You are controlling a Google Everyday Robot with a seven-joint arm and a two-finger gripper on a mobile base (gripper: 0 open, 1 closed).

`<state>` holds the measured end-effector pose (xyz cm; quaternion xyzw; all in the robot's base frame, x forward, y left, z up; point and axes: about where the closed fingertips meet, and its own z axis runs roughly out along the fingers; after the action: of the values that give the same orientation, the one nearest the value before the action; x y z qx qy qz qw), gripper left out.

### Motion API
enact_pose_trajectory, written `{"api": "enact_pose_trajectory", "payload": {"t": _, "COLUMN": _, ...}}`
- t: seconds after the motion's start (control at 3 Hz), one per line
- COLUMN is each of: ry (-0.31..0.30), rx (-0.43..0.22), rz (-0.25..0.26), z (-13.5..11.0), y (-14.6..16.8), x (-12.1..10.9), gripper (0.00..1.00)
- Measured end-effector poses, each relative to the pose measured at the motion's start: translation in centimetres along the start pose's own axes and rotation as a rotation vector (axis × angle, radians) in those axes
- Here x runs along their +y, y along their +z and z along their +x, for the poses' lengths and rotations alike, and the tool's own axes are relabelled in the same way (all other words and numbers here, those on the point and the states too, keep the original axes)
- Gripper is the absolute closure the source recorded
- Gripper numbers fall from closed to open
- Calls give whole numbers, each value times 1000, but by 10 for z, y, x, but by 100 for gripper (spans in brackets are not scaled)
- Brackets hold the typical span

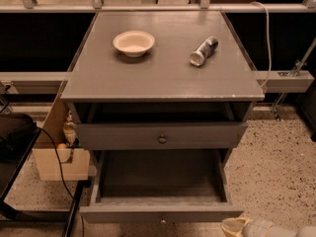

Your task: Close middle drawer

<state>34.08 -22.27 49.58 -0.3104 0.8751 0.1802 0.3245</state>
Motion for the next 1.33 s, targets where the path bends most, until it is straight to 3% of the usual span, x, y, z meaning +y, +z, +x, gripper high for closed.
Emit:
{"api": "enact_pose_trajectory", "payload": {"t": 0.33, "ry": 18, "rx": -10, "rz": -37, "z": 27, "y": 32, "x": 2, "gripper": 100}}
{"api": "enact_pose_trajectory", "payload": {"t": 1.0, "ry": -2, "rx": -17, "rz": -42, "z": 34, "y": 40, "x": 1, "gripper": 100}}
{"api": "enact_pose_trajectory", "payload": {"t": 1.33, "ry": -36, "rx": -39, "rz": -70, "z": 46, "y": 56, "x": -1, "gripper": 100}}
